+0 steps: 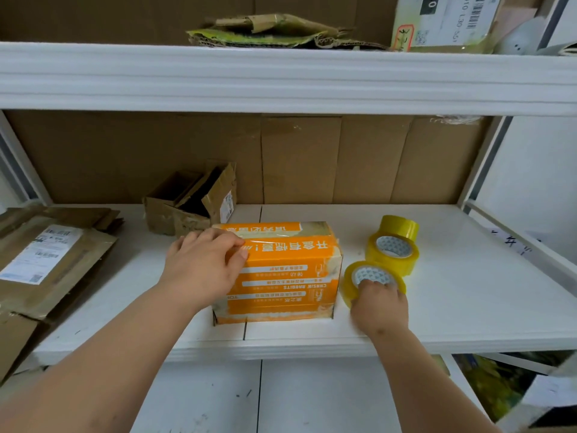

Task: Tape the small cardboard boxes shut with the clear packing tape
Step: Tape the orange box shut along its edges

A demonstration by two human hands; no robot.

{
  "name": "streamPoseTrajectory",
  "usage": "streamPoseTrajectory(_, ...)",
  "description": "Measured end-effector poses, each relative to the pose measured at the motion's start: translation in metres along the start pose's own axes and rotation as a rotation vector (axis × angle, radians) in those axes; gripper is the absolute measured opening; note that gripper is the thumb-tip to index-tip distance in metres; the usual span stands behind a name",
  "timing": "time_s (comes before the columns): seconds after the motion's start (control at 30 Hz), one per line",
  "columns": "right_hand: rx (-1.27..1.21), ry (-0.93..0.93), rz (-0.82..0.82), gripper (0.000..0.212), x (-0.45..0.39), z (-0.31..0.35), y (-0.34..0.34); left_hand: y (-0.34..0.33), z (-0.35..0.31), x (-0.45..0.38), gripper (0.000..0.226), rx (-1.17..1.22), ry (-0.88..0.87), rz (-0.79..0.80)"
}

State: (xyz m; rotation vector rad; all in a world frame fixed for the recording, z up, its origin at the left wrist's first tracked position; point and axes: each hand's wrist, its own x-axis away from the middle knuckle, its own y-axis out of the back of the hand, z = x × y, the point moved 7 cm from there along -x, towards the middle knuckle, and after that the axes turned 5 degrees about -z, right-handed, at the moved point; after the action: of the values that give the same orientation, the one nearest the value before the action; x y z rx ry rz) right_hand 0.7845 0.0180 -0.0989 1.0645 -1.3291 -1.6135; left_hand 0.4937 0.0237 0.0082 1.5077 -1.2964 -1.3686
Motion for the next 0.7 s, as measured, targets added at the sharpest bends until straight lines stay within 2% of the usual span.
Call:
streamPoseTrajectory(0.1, -0.126, -0.049, -0.058, 0.042, -0.004, -0.014, 0.006, 0.0, -0.001, 0.002, 0.045, -0.011, -0.017, -0.015)
streamPoseTrajectory(0.2, -0.374, -0.103, -0.091, 0.042, -0.005, -0.024, 0.02, 0.002, -0.008, 0.001, 0.044, -0.017, -0.035, -0.063)
streamPoseTrajectory(0.3, -0.639, -0.114, -0.119, 0.037, 0.001, -0.026, 0.041, 0.003, -0.012, -0.002, 0.044, 0.023, -0.025, -0.046)
streamPoseTrajectory(0.4, -0.858, -0.048, -0.215, 0.036, 0.009, -0.021, 0.07, 0.005, -0.013, -0.004, 0.045, 0.059, -0.029, -0.022)
streamPoseTrajectory(0.53, -0.992, 0.103, -0.3, 0.033, 0.022, -0.001, 0.116, 0.009, -0.01, -0.006, 0.045, 0.059, -0.038, 0.021)
streamPoseTrajectory(0.6, -0.997, 0.209, -0.333, 0.028, 0.031, 0.013, 0.138, 0.01, -0.005, -0.006, 0.043, 0.156, -0.016, 0.063)
streamPoseTrajectory(0.7, -0.985, 0.38, -0.336, 0.023, 0.044, 0.04, 0.159, 0.012, 0.004, -0.005, 0.038, 0.439, 0.055, 0.172)
